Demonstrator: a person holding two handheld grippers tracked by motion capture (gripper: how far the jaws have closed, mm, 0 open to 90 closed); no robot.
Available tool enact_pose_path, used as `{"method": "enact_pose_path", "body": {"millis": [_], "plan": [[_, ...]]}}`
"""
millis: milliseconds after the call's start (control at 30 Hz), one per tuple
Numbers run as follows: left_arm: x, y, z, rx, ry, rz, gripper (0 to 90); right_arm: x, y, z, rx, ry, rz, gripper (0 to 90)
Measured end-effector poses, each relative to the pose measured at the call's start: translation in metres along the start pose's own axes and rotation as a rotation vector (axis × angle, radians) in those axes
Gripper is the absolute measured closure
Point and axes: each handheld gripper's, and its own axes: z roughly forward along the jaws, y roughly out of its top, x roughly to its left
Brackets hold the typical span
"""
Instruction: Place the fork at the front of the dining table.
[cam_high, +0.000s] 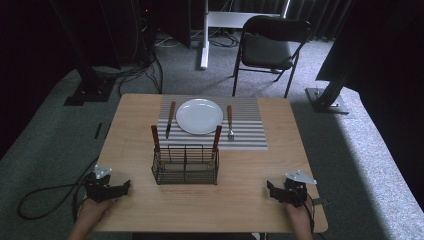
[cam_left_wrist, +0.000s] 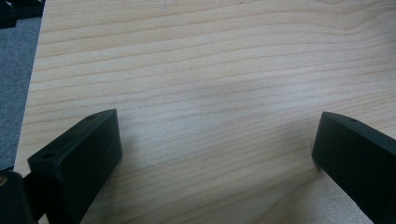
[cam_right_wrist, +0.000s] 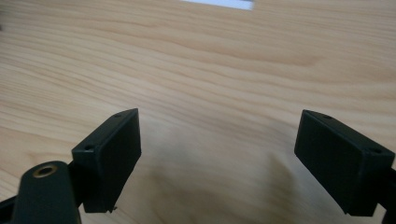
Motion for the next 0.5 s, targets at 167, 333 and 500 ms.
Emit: {"method": "enact_pose_path", "body": {"millis": [167, 333, 500], "plan": [[-0.0001, -0.0003, -0.0004, 0.001, 0.007, -0.006, 1.2, -0.0069, -0.0053, -0.0052, -0.023, -0.073, 0.052, 13.4], [0.0000, -0.0005, -0.0005, 0.000, 0.010, -0.008, 1.2, -0.0053, -0.0043, -0.0020, 0.019, -0.041, 0.043, 13.5], [-0.0006, -0.0009, -0.0008, 0.000, 0.016, -0.016, 1.2, -0.0045, -0.0030, 0.0019, 0.065, -0.044, 0.039, 14.1]]}}
